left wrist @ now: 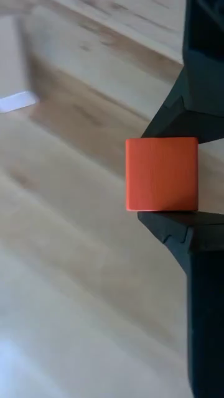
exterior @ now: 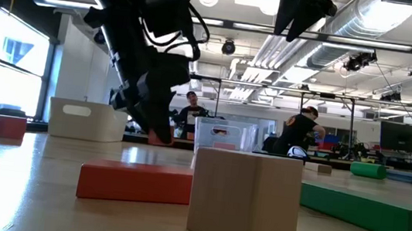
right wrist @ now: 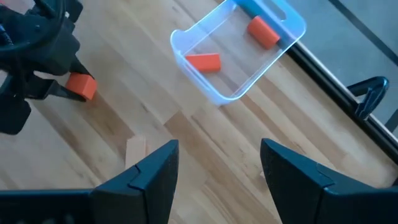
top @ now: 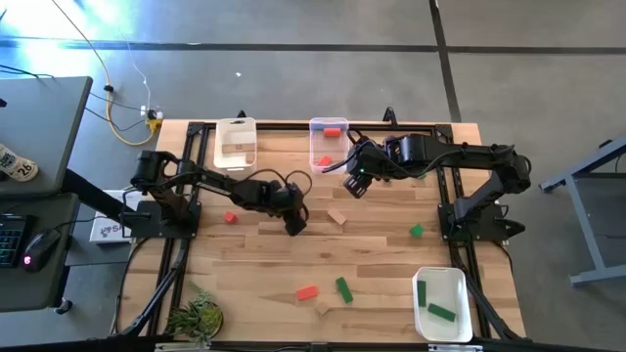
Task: Sort & place blocks by color
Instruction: Put the orange block into the transparent bin
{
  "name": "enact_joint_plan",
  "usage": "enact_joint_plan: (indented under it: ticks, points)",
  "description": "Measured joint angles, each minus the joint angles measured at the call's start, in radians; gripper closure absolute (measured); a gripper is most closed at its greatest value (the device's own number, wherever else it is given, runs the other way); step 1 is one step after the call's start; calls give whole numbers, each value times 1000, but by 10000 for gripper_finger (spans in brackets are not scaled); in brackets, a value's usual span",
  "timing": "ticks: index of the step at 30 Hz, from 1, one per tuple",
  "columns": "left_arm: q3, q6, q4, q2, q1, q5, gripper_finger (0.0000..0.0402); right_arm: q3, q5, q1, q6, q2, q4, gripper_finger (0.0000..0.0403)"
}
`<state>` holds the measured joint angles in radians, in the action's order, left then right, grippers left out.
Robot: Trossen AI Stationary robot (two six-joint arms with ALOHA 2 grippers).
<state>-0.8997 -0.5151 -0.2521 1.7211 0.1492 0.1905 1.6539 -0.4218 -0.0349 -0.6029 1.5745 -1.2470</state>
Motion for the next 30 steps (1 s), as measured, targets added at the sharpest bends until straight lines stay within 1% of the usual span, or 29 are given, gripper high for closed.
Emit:
enact_joint_plan:
  ticks: [6,11,16,21,26,30]
  points:
    - [0,49,114,-51,61,-87,297,0,-42,0,-26,0,4,190]
    - [0,66,295,-73,138,-167,297,0,-46,-9,-28,0,33,190]
    - [-1,62,433,-74,222,-211,297,0,-45,-39,4,0,58,190]
    - [-1,50,498,-74,297,-213,297,0,-44,-94,75,0,92,190]
    - [-1,49,503,-74,357,-216,292,0,-41,-164,176,0,172,190]
    - [-1,70,504,-74,397,-214,285,0,-12,-227,249,0,230,190]
